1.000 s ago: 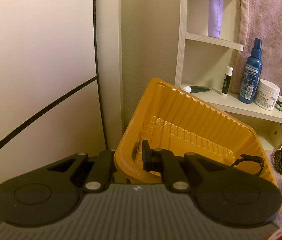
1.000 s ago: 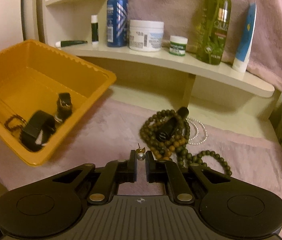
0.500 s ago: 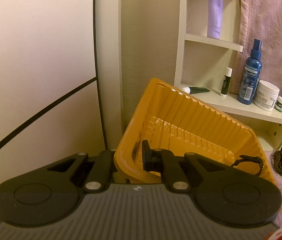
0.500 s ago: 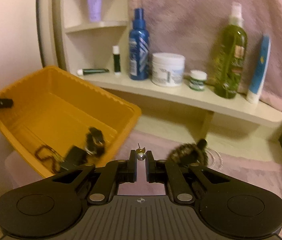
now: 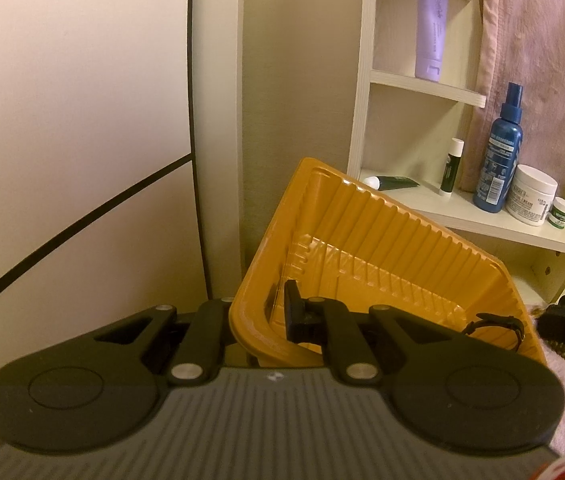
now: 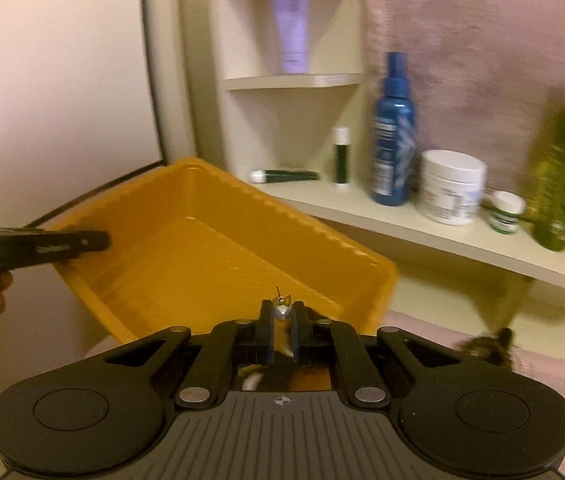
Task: Organize jewelry
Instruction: 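Carry the earring into the orange tray and open the right tool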
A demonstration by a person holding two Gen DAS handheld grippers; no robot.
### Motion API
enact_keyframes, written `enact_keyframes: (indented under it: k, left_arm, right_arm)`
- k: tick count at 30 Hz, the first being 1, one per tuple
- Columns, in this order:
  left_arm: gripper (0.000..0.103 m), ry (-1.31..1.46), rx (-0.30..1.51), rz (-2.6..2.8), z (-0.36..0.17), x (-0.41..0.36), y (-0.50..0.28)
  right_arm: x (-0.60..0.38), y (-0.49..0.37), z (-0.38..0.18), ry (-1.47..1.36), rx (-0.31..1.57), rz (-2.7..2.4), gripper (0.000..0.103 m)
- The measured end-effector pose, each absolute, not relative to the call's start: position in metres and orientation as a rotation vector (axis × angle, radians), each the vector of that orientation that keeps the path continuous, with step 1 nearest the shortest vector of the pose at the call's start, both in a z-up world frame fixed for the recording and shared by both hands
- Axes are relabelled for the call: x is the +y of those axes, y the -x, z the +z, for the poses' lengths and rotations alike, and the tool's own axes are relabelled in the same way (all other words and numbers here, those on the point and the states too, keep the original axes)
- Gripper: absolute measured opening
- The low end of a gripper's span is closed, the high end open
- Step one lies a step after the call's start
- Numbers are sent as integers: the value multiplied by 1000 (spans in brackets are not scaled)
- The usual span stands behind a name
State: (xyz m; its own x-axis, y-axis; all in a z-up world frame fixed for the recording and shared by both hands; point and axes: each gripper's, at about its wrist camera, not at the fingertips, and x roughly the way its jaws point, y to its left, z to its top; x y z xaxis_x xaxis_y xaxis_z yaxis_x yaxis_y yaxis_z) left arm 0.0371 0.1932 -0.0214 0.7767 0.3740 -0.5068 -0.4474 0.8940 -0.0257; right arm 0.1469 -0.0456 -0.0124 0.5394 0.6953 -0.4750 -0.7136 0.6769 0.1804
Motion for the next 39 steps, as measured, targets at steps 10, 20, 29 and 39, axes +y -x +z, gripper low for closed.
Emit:
enact_keyframes:
  k: [10, 20, 29, 39]
  left_arm:
    - [10, 160, 520, 445, -24, 196, -39]
    - [10, 161, 529, 446, -27, 196, -41]
    - [10, 165, 529, 451, -28, 196, -41]
    - [10, 162, 531, 456, -28, 196, -41]
  right_arm:
    - [5, -147, -23, 28, 623, 950, 8]
    - [27, -163, -34, -21, 700, 958, 8]
    - [14, -161, -32, -58, 705, 939, 14]
    - [-66, -138, -24, -148, 677, 836, 37]
